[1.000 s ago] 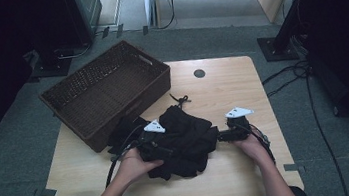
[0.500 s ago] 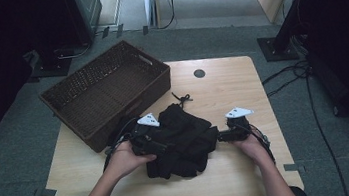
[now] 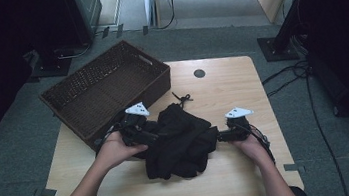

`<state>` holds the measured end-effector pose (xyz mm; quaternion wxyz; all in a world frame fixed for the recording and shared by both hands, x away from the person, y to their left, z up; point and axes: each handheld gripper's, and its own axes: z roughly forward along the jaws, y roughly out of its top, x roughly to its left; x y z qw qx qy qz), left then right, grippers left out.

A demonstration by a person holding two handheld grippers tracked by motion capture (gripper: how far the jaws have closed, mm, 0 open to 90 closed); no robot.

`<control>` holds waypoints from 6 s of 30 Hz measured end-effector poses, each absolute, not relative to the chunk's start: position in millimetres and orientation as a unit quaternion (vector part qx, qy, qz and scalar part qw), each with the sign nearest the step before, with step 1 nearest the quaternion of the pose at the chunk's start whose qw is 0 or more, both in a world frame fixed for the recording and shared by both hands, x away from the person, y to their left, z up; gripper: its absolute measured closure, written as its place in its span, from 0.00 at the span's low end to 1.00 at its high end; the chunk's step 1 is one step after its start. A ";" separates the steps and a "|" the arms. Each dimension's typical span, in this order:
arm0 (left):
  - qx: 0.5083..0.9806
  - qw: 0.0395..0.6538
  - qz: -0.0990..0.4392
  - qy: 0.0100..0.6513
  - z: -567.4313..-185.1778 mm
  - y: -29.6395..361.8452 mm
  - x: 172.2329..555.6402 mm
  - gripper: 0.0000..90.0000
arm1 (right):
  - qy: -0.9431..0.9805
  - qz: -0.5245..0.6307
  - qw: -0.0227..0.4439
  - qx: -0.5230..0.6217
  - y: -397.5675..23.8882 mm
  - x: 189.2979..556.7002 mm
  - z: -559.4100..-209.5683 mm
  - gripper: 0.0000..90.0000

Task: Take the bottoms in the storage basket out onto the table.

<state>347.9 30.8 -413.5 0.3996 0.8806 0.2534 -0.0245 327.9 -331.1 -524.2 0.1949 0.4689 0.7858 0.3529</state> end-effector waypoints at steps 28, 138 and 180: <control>0.870 0.408 0.040 0.275 -377.5 71.2 388.7 0.45 | 0.783 0.351 0.195 0.475 -330.4 326.3 -524.0 0.16; 0.732 0.313 0.149 0.587 -407.7 166.9 534.9 0.87 | 0.780 0.350 0.196 0.479 -321.3 329.5 -523.9 0.16; 0.814 0.389 0.099 0.419 -393.2 100.6 425.0 0.63 | 0.821 0.391 0.113 0.401 -274.7 316.8 -475.9 0.39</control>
